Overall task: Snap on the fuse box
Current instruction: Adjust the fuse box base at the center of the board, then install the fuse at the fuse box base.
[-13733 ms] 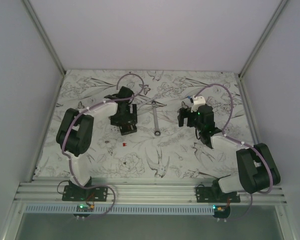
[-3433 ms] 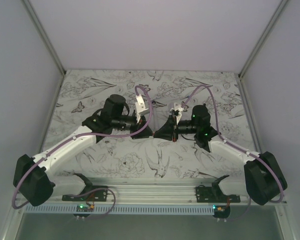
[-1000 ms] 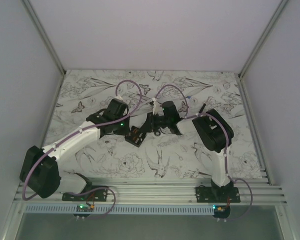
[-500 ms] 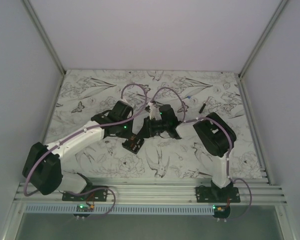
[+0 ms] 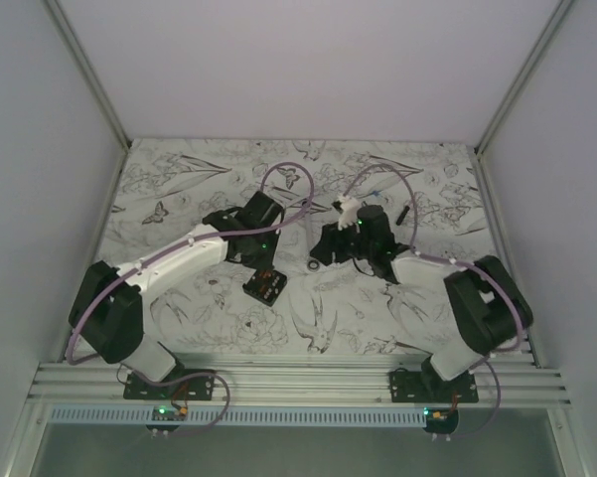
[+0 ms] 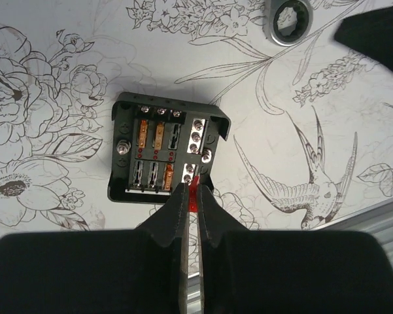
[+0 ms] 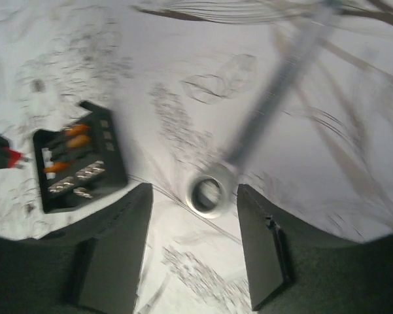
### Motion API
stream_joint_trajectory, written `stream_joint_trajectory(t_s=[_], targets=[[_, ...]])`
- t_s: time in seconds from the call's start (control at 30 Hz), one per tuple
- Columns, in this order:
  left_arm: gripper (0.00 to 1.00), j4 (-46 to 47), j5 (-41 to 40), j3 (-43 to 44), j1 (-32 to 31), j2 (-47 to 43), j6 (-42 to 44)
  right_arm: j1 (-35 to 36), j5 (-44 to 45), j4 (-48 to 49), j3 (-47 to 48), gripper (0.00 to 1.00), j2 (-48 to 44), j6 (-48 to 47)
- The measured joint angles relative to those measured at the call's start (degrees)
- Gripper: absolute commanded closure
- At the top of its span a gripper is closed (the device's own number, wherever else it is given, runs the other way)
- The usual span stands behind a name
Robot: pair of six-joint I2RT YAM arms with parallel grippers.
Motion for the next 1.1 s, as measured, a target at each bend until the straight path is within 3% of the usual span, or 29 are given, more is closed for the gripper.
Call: stream_joint_trajectory(t_s=[0.23, 0.4, 0.67, 1.1], targets=[[1.00, -4.3, -2.3, 3.4, -1.1, 3.5, 1.4, -2.2, 15.0, -5.1, -8.3, 0.17, -14.1, -2.6], [1.00, -6.4, -5.2, 6.1, -2.8, 6.7, 2.5, -3.0, 23.7, -5.5, -10.9, 0.01, -19.0, -2.6], [1.00, -7.4, -8.5, 8.9, -4.4, 12.8, 3.2, -3.4, 29.8, -5.5, -13.6, 0.00, -21.2, -2.5], [1.00, -7.7, -10.6, 10.0, -4.6, 15.5, 3.2, -3.5, 31.1, -5.1, -13.8, 0.00, -21.2, -2.5]])
